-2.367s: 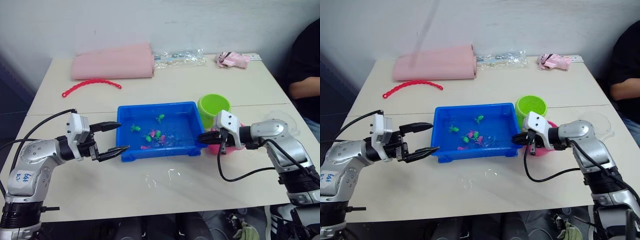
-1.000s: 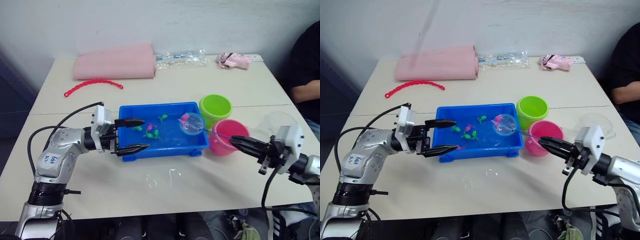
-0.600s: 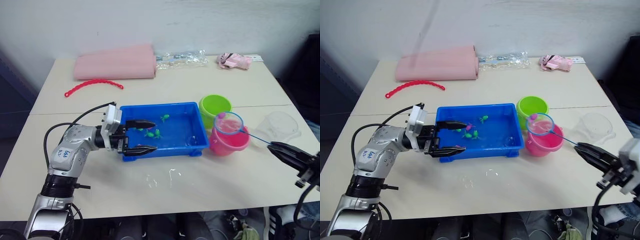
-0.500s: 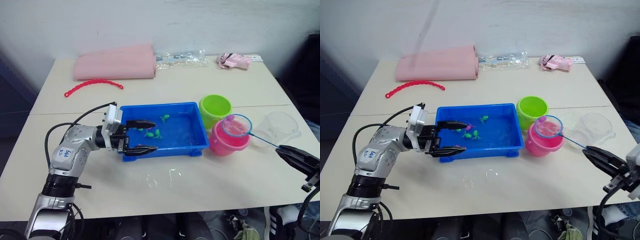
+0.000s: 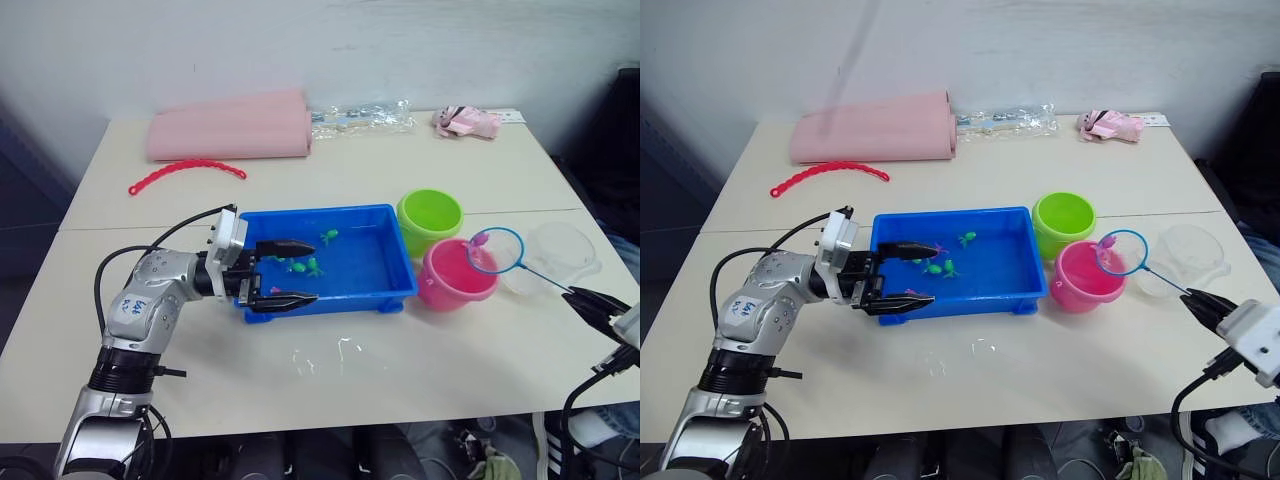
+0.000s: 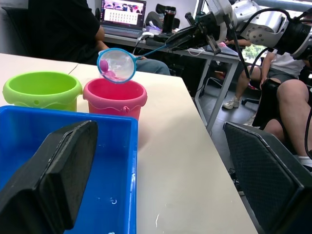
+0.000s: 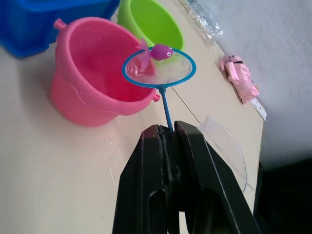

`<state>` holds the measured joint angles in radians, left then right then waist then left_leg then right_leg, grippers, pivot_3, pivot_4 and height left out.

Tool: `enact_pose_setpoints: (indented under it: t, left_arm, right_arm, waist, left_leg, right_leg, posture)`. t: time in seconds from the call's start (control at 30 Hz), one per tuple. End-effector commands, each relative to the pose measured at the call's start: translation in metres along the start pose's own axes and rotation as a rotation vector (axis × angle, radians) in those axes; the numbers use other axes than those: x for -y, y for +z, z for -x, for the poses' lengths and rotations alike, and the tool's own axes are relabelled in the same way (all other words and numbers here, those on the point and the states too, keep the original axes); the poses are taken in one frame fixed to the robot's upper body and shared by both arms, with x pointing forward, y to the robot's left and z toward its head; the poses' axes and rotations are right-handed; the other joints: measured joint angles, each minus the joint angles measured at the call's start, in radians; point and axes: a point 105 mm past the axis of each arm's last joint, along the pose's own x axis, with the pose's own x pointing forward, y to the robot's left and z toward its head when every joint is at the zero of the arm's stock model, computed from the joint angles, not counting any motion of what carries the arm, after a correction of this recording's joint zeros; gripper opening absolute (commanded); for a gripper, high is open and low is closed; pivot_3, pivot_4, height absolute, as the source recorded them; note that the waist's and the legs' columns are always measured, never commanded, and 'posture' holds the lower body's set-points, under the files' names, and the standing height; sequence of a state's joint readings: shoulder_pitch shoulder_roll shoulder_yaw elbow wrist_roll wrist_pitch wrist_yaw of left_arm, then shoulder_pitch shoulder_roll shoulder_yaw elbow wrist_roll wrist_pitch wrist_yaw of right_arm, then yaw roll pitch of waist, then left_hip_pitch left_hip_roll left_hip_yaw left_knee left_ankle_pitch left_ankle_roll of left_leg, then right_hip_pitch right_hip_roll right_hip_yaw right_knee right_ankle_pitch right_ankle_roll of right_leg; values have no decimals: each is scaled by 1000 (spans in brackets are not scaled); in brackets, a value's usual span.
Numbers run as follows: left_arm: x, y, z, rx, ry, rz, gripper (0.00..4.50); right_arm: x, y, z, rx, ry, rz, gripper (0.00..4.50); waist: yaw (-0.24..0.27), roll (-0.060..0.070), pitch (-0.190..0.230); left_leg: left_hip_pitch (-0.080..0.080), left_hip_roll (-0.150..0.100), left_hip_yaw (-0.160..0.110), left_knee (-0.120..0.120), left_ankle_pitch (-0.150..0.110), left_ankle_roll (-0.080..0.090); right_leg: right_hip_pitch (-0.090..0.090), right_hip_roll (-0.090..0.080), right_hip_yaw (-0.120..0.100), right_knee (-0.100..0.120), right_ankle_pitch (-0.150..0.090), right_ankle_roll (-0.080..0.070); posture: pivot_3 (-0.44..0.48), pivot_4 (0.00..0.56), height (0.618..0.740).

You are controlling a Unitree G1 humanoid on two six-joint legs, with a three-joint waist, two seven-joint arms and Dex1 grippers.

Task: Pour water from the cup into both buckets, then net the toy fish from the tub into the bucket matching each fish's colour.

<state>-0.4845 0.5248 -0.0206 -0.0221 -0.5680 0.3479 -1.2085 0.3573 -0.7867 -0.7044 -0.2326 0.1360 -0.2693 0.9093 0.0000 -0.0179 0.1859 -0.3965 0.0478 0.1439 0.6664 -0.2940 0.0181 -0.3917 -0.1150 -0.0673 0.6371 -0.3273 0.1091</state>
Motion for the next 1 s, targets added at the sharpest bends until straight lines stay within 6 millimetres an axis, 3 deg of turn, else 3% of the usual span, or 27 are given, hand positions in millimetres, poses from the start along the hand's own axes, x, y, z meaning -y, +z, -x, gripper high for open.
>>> enact_pose_setpoints:
  t: [0.03,0.23,0.37,0.5,0.63,0.77,0.87,1.0]
  left_arm:
    - [-1,5,1,11,16,-43,4467]
    - [0,4,4,8,29,-47,4467]
    - [-1,4,4,8,36,-48,4467]
    - [-1,3,6,8,42,-47,4467]
    - [-3,3,15,4,84,-49,4467]
    - [-9,9,41,25,207,-41,4467]
    - [-12,15,73,47,348,-26,4467]
    - [-9,12,104,-12,478,-64,4467]
  right_arm:
    - [8,3,-2,-22,1,213,0]
    - [14,14,-12,-1,29,560,0]
    - [27,14,-16,-7,-12,650,0]
    - [24,14,-18,24,34,647,0]
    - [18,37,-21,185,16,373,0]
    - [23,66,-27,368,-3,-66,0]
    - [15,96,-47,477,152,-368,0]
    - [-12,117,-80,473,361,-542,0]
  waist:
    - [-1,0,0]
    - [-3,0,0]
    - [-3,0,0]
    - [-3,0,0]
    - [-4,0,0]
    - [-5,0,0]
    - [-13,0,0]
    - [-16,0,0]
  left_leg:
    - [0,0,0,0,0,0]
    - [3,0,2,-1,0,0]
    - [5,1,3,-1,0,-1]
    - [5,1,3,-1,0,-1]
    - [5,1,3,-1,0,-1]
    - [5,2,3,-2,0,-1]
    - [6,3,3,-1,0,0]
    - [6,3,2,-1,0,0]
  right_leg:
    - [0,0,0,0,0,0]
    - [1,0,3,0,0,0]
    - [2,0,4,0,0,0]
    - [2,0,4,0,0,0]
    - [2,1,4,0,0,0]
    - [2,1,4,0,0,0]
    - [2,1,5,1,0,0]
    - [2,0,4,1,0,0]
  posture:
    - [0,150,740]
    - [0,150,740]
    - [0,150,740]
    - [0,150,740]
    - [0,150,740]
    - [0,150,740]
    - [0,150,740]
    - [0,150,740]
